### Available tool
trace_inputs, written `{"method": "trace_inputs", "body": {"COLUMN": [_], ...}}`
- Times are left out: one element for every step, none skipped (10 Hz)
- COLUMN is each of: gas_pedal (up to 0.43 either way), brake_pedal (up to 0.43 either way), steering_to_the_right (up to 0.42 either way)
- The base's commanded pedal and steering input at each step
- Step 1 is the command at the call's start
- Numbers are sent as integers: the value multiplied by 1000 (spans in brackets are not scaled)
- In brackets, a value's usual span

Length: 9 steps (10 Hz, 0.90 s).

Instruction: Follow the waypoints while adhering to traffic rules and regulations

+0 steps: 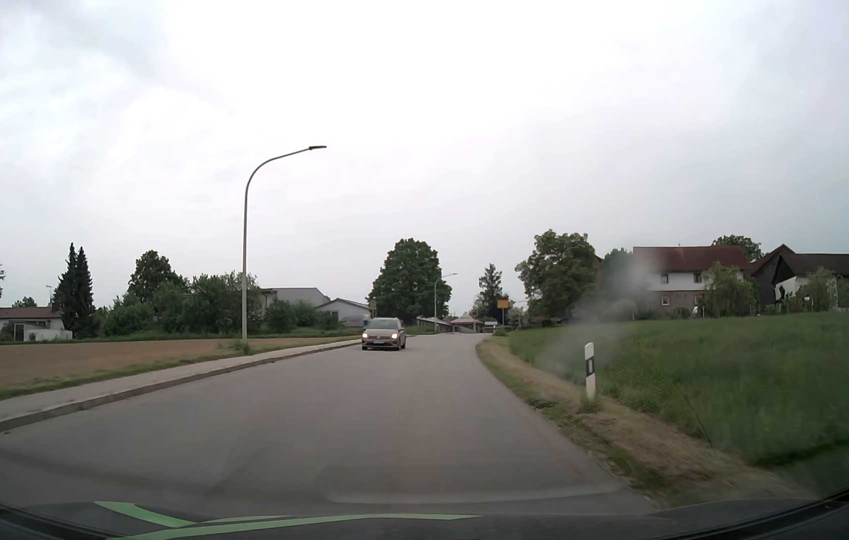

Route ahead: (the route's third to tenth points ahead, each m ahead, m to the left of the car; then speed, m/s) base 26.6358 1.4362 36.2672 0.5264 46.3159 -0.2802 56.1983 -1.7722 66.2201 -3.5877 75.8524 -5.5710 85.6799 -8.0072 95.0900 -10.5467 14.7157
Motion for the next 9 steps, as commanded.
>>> {"method": "trace_inputs", "body": {"gas_pedal": [110, 98, 87, 87, 87, 87, 87, 87, 87], "brake_pedal": [0, 0, 0, 0, 0, 0, 0, 0, 0], "steering_to_the_right": [14, 14, 13, 12, 11, 10, 7, 5, 4]}}
